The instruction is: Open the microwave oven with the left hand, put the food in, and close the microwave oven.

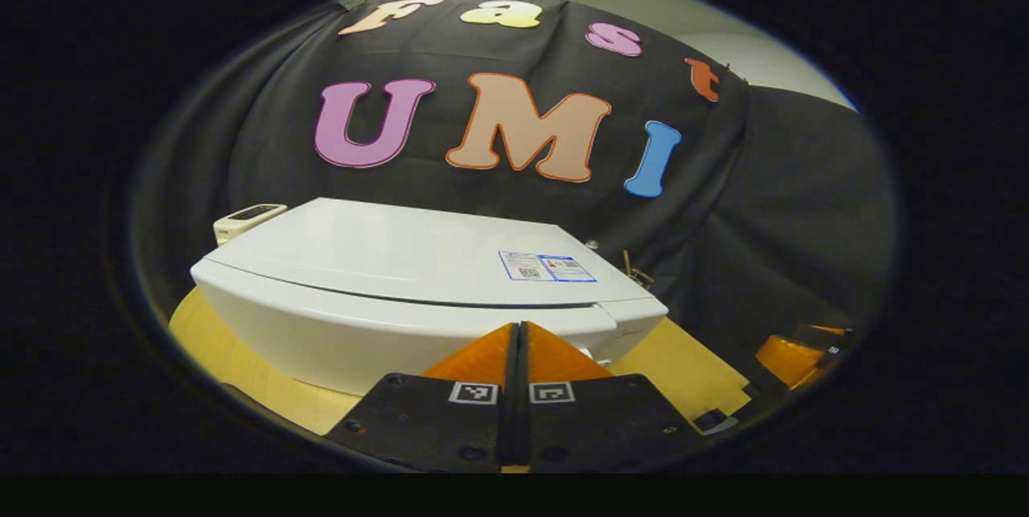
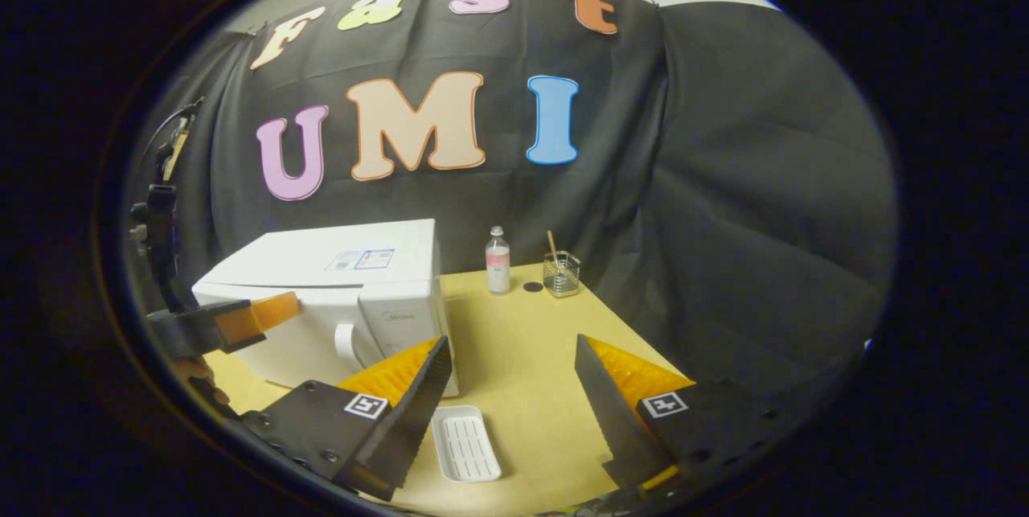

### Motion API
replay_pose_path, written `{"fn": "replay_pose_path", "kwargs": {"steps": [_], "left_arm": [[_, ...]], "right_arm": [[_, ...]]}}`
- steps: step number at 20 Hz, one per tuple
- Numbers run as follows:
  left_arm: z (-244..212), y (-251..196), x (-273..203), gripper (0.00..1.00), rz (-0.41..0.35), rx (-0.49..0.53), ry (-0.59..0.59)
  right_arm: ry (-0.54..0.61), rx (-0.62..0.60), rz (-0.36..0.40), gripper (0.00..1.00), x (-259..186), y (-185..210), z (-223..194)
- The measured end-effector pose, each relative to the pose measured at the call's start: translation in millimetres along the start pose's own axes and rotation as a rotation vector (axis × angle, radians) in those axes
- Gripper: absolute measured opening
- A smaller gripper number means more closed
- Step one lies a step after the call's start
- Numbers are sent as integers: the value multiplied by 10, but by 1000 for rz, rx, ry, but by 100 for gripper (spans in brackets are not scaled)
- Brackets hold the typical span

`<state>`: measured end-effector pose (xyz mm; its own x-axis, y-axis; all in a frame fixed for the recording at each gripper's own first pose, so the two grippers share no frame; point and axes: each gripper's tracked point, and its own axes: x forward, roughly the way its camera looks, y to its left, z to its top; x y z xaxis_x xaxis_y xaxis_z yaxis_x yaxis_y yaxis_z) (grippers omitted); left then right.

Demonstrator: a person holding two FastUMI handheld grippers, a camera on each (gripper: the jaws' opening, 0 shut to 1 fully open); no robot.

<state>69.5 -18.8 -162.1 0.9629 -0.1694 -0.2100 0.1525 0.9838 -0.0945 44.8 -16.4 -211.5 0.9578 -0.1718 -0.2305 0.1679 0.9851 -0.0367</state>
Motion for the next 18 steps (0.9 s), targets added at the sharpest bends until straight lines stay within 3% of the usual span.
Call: {"fn": "replay_pose_path", "kwargs": {"steps": [11,18], "left_arm": [[18,-27,81,0,-15,-32,-9],[-37,274,-101,1,97,2,39]], "right_arm": [[-10,-27,12,97,-46,16,55],[1,-32,30,97,-50,60,21]]}}
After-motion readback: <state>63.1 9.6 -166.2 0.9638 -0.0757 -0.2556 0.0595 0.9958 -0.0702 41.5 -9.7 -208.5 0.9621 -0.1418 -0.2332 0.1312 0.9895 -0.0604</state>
